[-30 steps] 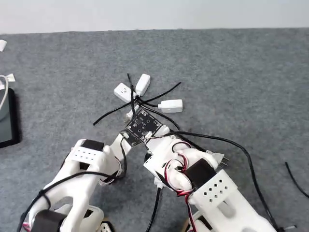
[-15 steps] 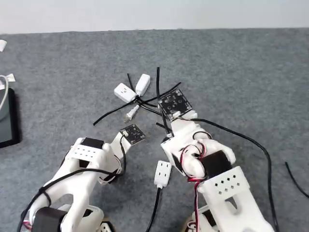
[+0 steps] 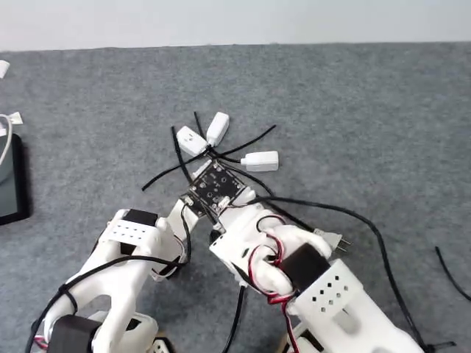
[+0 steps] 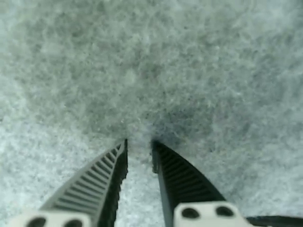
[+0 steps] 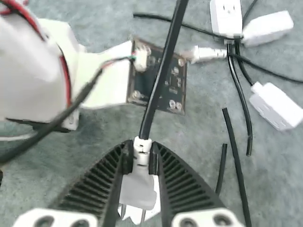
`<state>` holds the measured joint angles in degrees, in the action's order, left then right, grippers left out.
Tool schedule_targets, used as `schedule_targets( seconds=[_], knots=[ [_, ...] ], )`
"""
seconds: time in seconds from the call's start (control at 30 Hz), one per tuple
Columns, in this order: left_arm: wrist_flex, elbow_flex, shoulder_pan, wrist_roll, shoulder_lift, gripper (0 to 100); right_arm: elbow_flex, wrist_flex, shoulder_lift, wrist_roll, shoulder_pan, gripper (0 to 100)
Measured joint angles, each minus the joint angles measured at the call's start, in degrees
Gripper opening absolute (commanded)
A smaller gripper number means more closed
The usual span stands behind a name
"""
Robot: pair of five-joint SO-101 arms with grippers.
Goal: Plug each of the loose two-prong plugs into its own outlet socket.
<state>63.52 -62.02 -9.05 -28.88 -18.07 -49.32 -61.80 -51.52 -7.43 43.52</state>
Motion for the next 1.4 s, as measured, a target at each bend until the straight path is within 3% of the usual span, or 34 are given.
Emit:
schedule_targets(
  seconds=[0.23,0.67,0.93,1.23,1.4],
  knots=[
    [0.00,-0.44,-0.79,-2.55,-0.35,3,-2.37,2.73,0.09,0.00,0.26,0.8],
    [-0.53,-8.70,-2.90,-2.64,-12.92,3,-2.55,2.99,0.53,0.88,0.53,0.8],
    [-0.53,-11.25,-3.60,-2.73,-17.76,3,-2.55,7.30,10.46,4.31,-4.13,0.8],
    [-1.14,-12.22,-1.76,-2.90,-21.98,3,-2.46,6.59,10.99,4.48,-8.44,0.8],
    [-5.36,-12.92,2.11,4.66,-23.65,3,-2.11,3.16,11.52,3.69,-12.84,0.8]
  ],
)
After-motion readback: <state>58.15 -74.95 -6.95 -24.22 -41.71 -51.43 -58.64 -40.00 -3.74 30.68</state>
